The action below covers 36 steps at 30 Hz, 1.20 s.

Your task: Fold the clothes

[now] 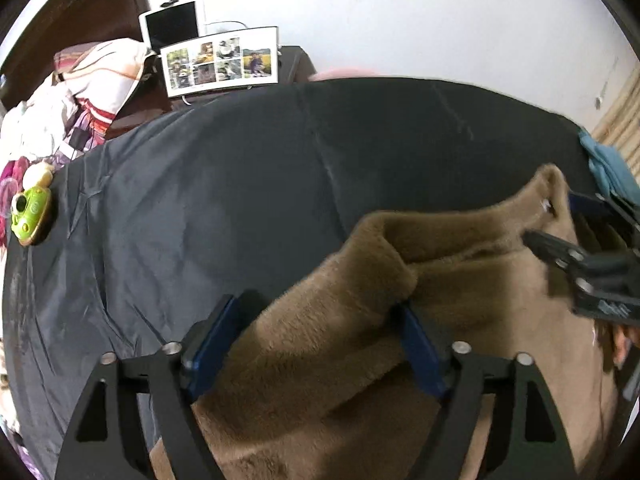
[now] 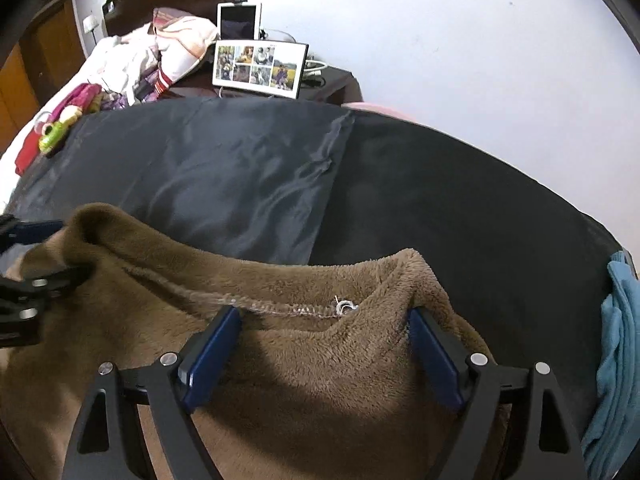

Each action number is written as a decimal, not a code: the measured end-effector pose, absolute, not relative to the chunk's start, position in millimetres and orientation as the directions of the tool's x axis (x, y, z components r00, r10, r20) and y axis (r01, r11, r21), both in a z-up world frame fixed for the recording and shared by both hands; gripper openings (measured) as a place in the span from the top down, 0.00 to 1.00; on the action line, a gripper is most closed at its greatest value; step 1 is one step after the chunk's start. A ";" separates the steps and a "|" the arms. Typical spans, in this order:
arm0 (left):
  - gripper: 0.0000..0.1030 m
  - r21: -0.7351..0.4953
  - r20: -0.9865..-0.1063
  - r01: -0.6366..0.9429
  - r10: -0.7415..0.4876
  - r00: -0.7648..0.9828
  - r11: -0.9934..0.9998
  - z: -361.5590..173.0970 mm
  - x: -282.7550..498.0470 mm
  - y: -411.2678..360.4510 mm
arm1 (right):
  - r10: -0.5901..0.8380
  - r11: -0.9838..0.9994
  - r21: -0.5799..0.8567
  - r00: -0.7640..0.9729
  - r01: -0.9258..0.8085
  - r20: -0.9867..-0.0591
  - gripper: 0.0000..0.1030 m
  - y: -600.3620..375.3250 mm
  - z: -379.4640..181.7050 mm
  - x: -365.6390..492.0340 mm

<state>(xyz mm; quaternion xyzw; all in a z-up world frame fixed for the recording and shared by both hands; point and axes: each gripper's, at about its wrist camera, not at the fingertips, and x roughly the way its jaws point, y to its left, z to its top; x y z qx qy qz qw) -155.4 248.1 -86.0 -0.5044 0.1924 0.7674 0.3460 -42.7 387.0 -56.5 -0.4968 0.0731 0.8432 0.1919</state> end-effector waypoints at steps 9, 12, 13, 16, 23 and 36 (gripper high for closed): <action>0.15 -0.127 -0.898 -0.665 0.370 -0.237 -0.736 -62.1 -138.8 202.5 | 0.170 -0.946 -0.005 -0.481 -0.325 -0.860 0.15 320.3 -31.7 14.4; 0.15 -0.136 -0.898 -0.626 0.363 -0.249 -0.768 -53.0 -126.6 166.4 | 0.128 -0.958 0.010 -0.461 -0.285 -0.878 0.15 289.5 -40.1 34.3; 0.15 -0.137 -0.898 -0.609 0.357 -0.257 -0.781 -50.2 -121.5 153.2 | 0.114 -0.961 0.018 -0.453 -0.276 -0.884 0.15 280.1 -43.8 40.4; 0.15 -0.131 -0.899 -0.545 0.331 -0.286 -0.828 -39.6 -104.1 106.0 | 0.073 -0.964 0.051 -0.440 -0.262 -0.895 0.15 255.6 -51.2 60.4; 0.15 -0.141 -0.902 -0.307 0.250 -0.351 -0.941 -22.9 -46.3 -36.0 | 0.003 -0.965 0.111 -0.435 -0.237 -0.901 0.15 215.9 -55.2 103.6; 0.15 -0.091 -0.944 -0.229 0.157 -0.292 -0.969 -52.0 97.6 -129.1 | 0.012 -0.982 0.071 -0.428 -0.177 -0.904 0.15 158.7 -74.4 171.6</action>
